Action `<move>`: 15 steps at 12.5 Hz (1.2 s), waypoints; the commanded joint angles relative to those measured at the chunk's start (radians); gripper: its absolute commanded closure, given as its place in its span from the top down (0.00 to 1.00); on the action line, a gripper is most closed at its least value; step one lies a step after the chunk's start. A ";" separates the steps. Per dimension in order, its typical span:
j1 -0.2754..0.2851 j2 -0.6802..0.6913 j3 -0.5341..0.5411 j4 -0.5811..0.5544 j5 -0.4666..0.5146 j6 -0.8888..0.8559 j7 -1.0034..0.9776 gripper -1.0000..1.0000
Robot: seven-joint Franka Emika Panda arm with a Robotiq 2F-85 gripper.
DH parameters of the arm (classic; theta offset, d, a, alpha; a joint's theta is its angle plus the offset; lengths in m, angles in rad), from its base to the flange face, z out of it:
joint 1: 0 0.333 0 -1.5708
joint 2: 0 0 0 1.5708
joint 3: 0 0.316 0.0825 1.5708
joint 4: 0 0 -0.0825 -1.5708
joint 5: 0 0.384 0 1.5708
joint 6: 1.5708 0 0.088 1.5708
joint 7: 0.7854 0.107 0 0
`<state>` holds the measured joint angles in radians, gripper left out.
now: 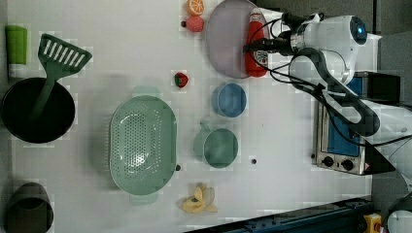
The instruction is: Pick ketchup from plate and place it on table.
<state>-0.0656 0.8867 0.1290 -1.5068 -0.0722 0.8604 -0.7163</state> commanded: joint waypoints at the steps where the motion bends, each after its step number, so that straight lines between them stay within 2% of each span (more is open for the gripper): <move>1: -0.004 -0.019 0.009 0.027 0.006 -0.004 -0.017 0.60; 5: -0.005 -0.134 0.020 0.047 0.016 -0.059 0.037 0.60; 10: -0.029 -0.364 0.014 0.045 0.142 -0.403 0.043 0.60; 15: -0.058 -0.557 -0.039 -0.030 0.143 -0.599 0.098 0.60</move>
<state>-0.0968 0.3323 0.1024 -1.5244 0.0627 0.2952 -0.6772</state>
